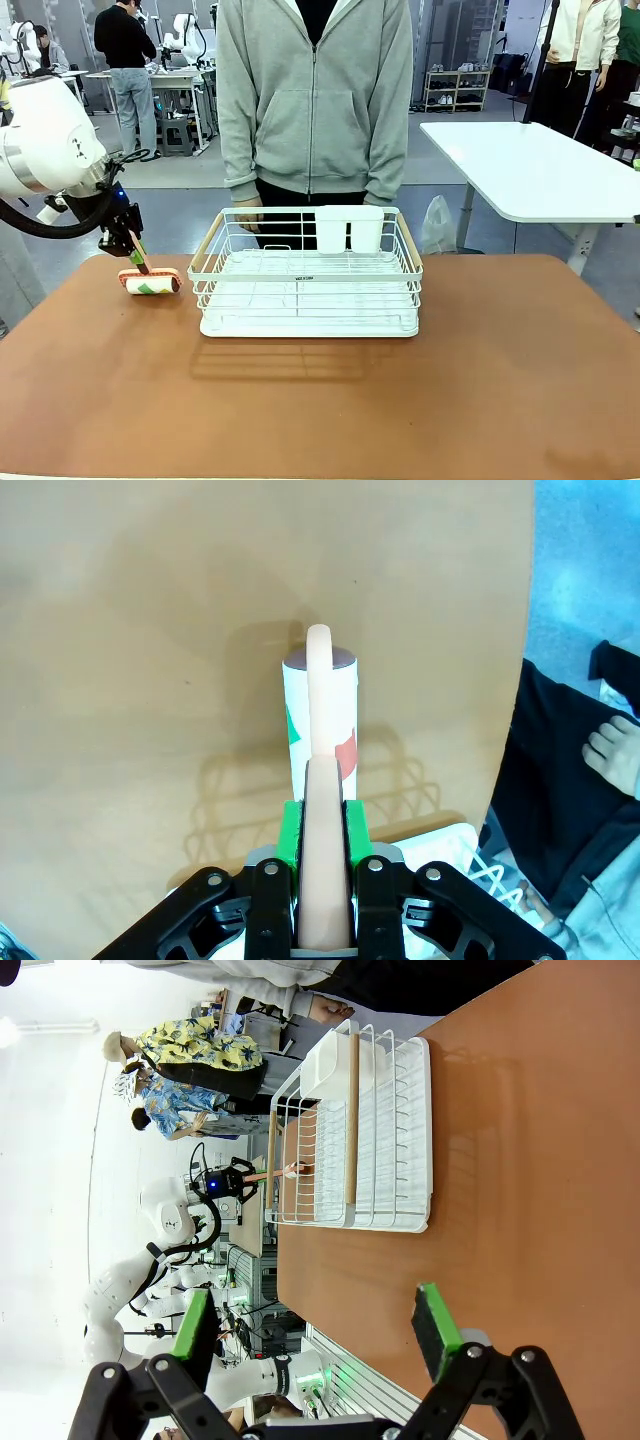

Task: Clean the table.
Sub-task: Place the Lint Roller down when the Dish drying rack is positioned in the middle of the table.

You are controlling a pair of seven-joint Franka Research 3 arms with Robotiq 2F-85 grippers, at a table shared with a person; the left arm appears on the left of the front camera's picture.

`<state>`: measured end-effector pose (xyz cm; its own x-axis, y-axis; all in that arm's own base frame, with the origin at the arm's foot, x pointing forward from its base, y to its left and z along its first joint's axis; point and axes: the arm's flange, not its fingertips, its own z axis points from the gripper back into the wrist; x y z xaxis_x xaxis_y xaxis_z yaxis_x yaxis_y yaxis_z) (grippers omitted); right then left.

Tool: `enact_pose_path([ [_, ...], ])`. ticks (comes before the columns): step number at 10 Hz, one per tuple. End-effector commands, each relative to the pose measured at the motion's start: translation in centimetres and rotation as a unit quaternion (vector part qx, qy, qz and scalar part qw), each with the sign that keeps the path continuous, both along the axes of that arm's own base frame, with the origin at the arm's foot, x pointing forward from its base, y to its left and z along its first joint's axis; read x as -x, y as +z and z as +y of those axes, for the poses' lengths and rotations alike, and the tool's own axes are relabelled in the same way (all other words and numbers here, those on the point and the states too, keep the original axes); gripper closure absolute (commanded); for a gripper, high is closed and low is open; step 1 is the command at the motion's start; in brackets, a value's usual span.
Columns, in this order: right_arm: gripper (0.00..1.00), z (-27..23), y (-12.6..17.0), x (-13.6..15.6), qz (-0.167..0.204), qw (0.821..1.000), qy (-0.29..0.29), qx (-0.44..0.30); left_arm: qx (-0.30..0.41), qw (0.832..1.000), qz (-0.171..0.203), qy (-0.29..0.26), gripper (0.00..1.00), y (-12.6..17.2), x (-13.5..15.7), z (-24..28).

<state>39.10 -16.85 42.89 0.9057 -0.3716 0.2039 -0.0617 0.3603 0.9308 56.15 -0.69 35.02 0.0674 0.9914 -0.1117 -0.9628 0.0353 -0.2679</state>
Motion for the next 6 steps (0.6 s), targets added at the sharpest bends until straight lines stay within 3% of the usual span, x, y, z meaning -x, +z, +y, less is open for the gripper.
enact_pose_path([
  [1,0.0,0.0,0.2,0.1,-0.004,1.0,0.001,-0.004,-0.001,1.0,-0.015,-0.013,0.41,-0.1,0.5,0.2],
  [2,0.0,0.0,0.2,0.1,-0.004,1.0,0.001,-0.004,-0.009,1.0,-0.012,-0.01,0.4,0.0,0.5,0.1],
  [3,0.0,0.0,0.2,0.1,-0.004,1.0,0.001,-0.004,-0.014,1.0,0.0,-0.007,0.02,0.4,0.9,-0.1],
  [5,0.0,0.0,0.2,0.1,-0.004,1.0,0.001,-0.004,-0.024,1.0,0.016,-0.006,0.0,1.5,1.6,-0.4],
  [6,0.0,0.0,0.2,0.1,-0.004,1.0,0.001,-0.004,-0.02,0.999,0.031,0.002,0.22,2.1,1.8,-0.4],
])
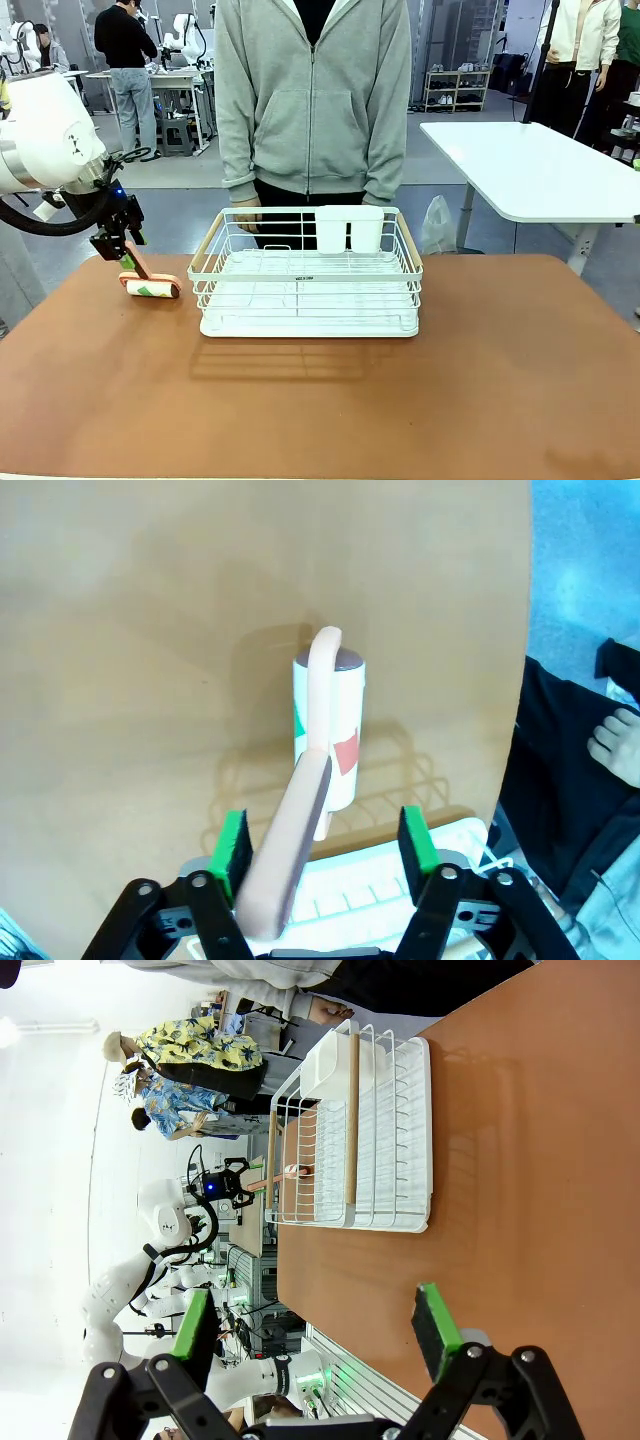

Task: Clean the table.
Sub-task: Place the Lint Roller down when the Dish drying rack is positioned in the middle of the table.

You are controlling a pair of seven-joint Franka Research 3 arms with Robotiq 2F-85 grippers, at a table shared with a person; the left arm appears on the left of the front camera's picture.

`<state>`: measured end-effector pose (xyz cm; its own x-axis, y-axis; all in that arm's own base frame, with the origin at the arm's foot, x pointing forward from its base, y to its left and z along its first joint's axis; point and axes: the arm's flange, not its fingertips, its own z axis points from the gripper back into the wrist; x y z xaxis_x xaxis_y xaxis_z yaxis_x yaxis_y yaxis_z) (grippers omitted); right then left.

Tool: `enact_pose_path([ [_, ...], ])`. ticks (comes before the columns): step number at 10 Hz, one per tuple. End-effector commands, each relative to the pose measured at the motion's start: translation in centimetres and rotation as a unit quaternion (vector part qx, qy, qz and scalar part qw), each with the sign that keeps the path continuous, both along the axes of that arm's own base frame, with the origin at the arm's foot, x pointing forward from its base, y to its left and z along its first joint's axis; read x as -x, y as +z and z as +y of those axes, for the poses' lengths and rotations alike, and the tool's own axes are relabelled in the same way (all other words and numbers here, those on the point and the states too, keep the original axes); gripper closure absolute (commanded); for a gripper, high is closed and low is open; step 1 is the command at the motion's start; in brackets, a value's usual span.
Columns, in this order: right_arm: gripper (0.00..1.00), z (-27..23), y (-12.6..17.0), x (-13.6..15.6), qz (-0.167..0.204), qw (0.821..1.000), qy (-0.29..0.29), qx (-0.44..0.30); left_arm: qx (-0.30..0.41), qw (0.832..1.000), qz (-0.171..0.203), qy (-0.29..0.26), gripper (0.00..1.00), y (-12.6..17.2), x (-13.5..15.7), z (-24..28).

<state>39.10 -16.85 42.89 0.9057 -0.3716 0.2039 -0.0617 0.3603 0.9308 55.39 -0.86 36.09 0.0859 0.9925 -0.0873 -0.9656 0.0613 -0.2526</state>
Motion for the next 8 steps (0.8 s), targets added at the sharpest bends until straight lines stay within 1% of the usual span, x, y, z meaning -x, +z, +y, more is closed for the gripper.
enact_pose_path([
  [1,0.0,0.0,0.2,0.1,-0.004,1.0,0.001,-0.004,-0.005,0.999,0.043,0.008,0.0,1.5,1.2,-0.4],
  [3,0.0,0.0,0.2,0.1,-0.004,1.0,0.001,-0.004,-0.01,0.998,0.056,0.008,0.0,3.1,1.9,-0.5],
  [4,0.0,0.0,0.2,0.1,-0.004,1.0,0.001,-0.004,-0.015,0.997,0.078,0.014,0.0,3.8,2.1,-0.6],
  [5,0.0,0.0,0.2,0.1,-0.004,1.0,0.001,-0.004,-0.02,0.996,0.084,0.021,0.0,4.1,2.3,-0.6],
  [6,0.0,0.0,0.2,0.1,-0.004,1.0,0.001,-0.004,-0.018,0.995,0.099,0.008,0.0,4.4,2.5,-0.6],
  [7,0.0,0.0,0.2,0.1,-0.004,1.0,0.001,-0.004,-0.024,0.994,0.106,0.005,0.0,4.6,2.7,-0.9],
  [8,0.0,0.0,0.2,0.1,-0.004,1.0,0.001,-0.004,-0.026,0.995,0.1,0.009,0.0,5.0,2.9,-0.9],
])
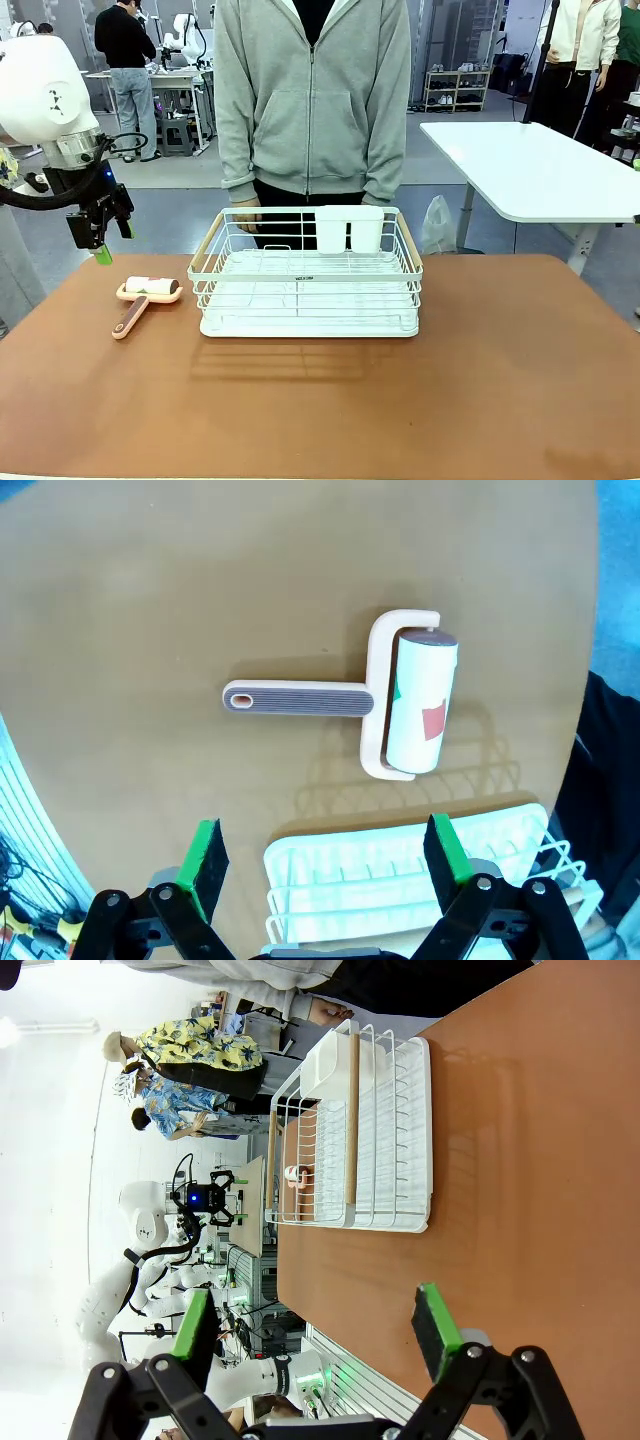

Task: Clean the table.
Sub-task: Place the Lint Roller down when the Dish drying rack is positioned in the middle of the table.

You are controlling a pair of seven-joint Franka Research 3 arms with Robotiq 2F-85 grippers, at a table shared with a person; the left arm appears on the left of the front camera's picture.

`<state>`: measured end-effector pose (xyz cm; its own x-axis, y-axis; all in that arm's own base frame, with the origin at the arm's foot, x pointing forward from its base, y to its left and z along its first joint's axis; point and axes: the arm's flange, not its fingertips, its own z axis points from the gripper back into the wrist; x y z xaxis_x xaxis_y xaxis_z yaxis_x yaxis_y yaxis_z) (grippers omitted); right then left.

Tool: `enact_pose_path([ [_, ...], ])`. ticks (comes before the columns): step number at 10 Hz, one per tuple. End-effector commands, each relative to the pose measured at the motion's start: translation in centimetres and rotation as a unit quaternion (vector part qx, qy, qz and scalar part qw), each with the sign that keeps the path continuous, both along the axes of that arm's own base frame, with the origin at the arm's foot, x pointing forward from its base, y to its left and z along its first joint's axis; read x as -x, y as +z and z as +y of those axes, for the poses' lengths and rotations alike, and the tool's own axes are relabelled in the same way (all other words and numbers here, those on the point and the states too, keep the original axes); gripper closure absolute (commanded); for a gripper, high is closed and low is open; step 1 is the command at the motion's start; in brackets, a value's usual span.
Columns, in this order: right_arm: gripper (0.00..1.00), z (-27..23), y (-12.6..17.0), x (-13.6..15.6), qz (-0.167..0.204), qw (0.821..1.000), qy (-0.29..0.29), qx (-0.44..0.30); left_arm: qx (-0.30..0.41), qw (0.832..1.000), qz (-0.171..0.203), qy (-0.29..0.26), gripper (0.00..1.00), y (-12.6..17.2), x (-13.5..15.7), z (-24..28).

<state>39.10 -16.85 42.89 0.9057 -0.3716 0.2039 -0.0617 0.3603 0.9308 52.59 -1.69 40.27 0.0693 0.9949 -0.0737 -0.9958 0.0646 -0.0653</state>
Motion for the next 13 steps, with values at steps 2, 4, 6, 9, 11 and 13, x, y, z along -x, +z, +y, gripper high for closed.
enact_pose_path([
  [2,0.0,0.04,0.2,0.1,-0.004,1.0,0.001,-0.004,-0.004,1.0,0.006,0.0,0.0,0.61,-0.07,-0.12],
  [4,0.0,0.04,0.2,0.1,-0.004,1.0,0.001,-0.004,0.0,1.0,0.0,-0.001,0.0,0.21,-0.05,-0.11],
  [6,0.0,0.04,0.2,0.1,-0.004,1.0,0.001,-0.004,0.0,1.0,0.0,-0.001,0.0,0.21,-0.05,-0.11],
  [9,0.0,0.04,0.2,0.1,-0.004,1.0,0.001,-0.004,0.0,1.0,0.0,-0.001,0.0,0.21,-0.05,-0.11],
  [11,0.0,0.04,0.2,0.1,-0.004,1.0,0.001,-0.004,0.0,1.0,0.0,-0.001,0.0,0.21,-0.05,-0.11],
  [13,0.0,0.04,0.2,0.1,-0.004,1.0,0.001,-0.004,0.0,1.0,0.0,-0.001,0.0,0.21,-0.05,-0.11],
])
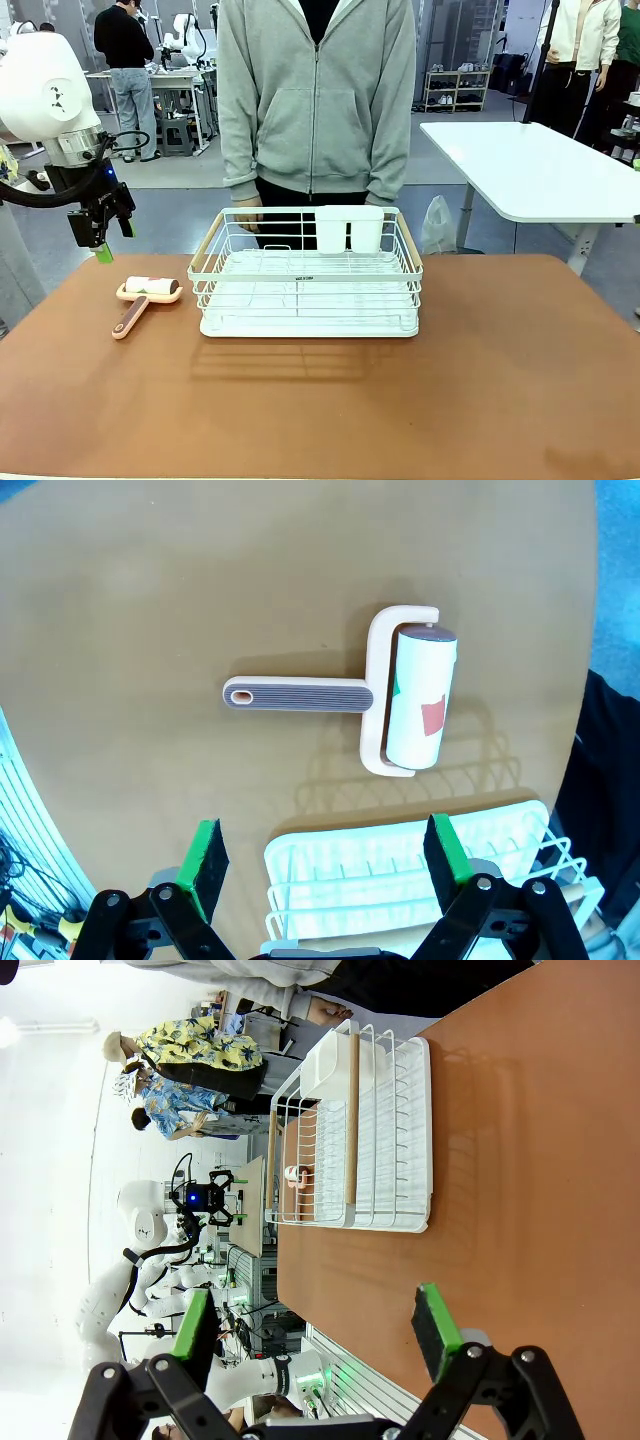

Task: Clean the table.
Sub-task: Place the Lint Roller down when the Dish drying rack is positioned in the middle of the table.

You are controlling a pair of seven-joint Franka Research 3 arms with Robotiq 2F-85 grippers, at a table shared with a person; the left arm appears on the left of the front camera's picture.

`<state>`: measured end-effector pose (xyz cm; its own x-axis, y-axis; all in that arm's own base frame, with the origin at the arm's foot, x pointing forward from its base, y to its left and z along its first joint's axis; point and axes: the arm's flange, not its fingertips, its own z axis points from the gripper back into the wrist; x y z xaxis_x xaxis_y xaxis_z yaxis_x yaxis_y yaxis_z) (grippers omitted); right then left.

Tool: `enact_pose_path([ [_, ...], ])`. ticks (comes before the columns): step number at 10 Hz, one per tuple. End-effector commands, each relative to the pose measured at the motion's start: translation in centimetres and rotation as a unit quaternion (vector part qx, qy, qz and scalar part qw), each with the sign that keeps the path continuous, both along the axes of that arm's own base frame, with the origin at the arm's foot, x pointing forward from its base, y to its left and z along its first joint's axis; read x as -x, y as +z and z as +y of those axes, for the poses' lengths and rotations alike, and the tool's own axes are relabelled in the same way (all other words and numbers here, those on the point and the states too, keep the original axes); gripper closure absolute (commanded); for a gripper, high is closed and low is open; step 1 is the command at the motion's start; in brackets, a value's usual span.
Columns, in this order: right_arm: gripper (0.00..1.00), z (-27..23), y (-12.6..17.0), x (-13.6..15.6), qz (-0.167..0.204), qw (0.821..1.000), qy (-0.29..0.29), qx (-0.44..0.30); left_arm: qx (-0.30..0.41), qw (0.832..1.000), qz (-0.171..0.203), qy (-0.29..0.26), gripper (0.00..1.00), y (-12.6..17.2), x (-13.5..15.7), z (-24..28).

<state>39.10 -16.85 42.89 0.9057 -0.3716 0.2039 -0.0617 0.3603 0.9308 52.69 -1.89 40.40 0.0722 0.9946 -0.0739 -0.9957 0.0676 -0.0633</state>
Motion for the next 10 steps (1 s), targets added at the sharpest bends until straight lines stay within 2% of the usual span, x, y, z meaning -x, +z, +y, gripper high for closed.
enact_pose_path([
  [1,0.0,0.04,0.2,0.1,-0.004,1.0,0.001,-0.004,0.0,1.0,-0.001,0.001,0.0,0.07,0.05,0.08],
  [10,0.0,0.04,0.2,0.1,-0.004,1.0,0.001,-0.004,0.0,1.0,-0.001,0.001,0.0,0.07,0.05,0.08],
])
